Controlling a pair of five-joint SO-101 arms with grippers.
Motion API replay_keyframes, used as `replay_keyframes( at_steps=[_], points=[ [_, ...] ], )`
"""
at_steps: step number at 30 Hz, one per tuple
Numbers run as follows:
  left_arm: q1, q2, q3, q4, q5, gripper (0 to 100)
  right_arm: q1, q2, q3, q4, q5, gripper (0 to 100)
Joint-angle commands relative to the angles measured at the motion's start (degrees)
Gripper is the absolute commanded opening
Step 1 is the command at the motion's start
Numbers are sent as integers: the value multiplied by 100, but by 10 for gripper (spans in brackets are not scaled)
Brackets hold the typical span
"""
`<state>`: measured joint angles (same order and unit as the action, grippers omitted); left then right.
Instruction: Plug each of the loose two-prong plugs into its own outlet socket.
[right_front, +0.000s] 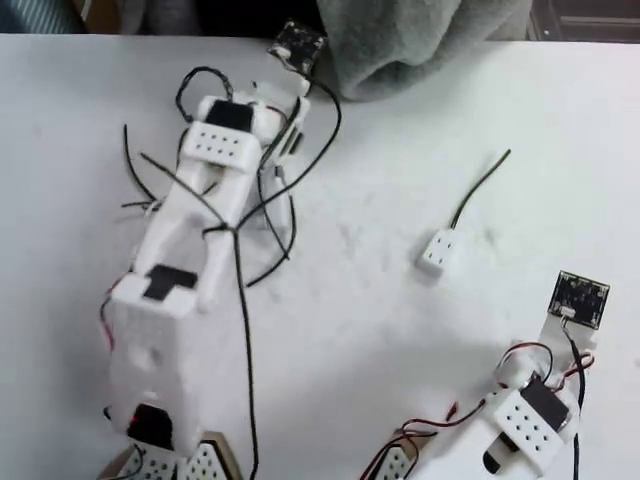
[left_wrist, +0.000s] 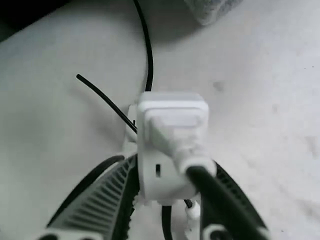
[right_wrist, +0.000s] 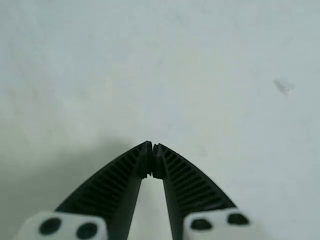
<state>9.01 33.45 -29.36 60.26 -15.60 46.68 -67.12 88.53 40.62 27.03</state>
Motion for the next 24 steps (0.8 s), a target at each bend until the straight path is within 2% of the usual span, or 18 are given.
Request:
replay_keyframes(
  at_steps=[1, 4, 9, 12, 19, 24],
  points=[
    [-101, 1341, -1908, 668, 53, 169, 4, -75, -26, 4, 62, 21],
    [-101, 2202, -3121, 1538, 53, 274, 4, -75, -26, 4, 62, 21],
    [-57, 3099, -5424, 2936, 79, 381, -31, -75, -26, 4, 62, 21],
    [-136, 3301, -6699, 3437, 519, 417, -31, -75, -18, 4, 62, 21],
    [-699, 2070, -6602, 3745, 659, 419, -40, -75, -9, 4, 62, 21],
    [-1596, 1068, -6558, 4176, 659, 418, -40, -75, -9, 4, 62, 21]
  ],
)
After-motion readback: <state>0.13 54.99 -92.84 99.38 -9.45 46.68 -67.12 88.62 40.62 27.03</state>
